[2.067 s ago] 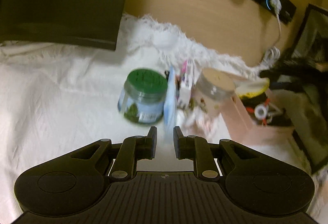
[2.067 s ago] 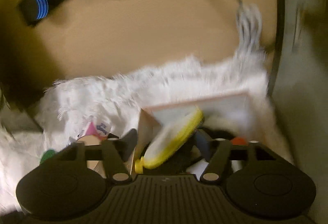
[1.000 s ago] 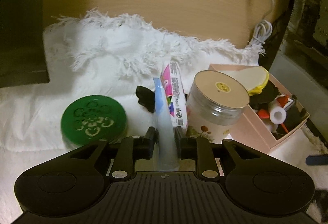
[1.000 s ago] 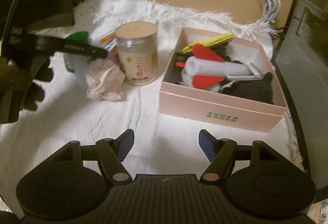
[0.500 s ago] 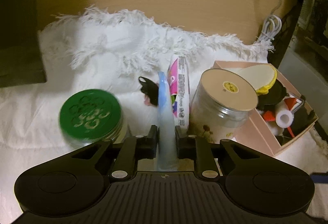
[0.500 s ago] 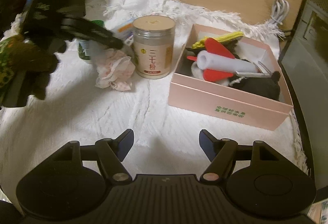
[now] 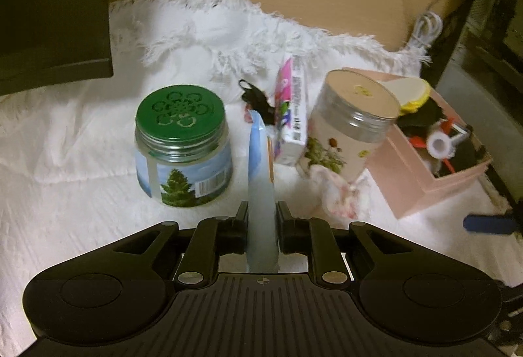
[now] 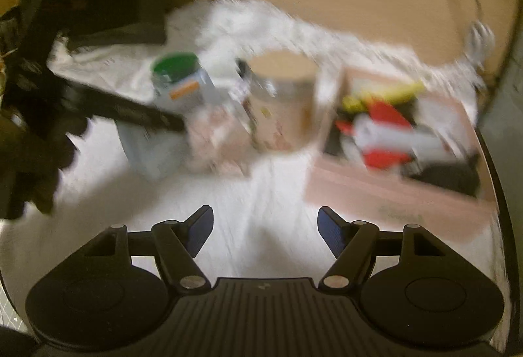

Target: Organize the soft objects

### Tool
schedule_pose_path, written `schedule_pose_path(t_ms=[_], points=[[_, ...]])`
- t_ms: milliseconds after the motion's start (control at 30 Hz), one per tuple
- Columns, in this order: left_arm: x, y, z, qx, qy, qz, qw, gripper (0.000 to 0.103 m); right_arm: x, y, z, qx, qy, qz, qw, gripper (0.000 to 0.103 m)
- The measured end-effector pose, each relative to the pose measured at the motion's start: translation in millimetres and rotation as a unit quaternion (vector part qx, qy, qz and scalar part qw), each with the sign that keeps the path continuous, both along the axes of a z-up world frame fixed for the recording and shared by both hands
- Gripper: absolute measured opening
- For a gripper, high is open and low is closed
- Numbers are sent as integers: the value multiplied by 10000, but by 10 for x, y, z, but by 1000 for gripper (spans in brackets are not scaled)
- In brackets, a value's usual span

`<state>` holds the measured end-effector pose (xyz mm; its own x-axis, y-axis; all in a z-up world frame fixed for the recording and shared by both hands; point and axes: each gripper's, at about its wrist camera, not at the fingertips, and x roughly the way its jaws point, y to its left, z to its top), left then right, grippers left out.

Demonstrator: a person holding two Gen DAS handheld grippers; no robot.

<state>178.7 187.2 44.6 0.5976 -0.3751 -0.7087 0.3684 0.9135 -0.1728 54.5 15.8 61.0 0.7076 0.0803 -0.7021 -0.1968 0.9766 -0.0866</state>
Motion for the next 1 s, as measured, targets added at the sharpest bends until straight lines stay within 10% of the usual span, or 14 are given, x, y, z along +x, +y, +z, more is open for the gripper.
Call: schedule_pose_path(t_ms=[300,400,500,1000], points=[[-6,164,39,-186,104,5,9998,18,758,483,-280,-591,-115,727,9955,68],[10,236,19,-329,167,42,9993,18,937,543,-376,-735,-97,733,9945,35],[14,255,13,-386,164,47,9991,18,1027,552,-419,-802,41,669,9945,22],[128,35,-240,-51,722,45,9974,22,809,214,-155,-471,-80,198,9987,19]])
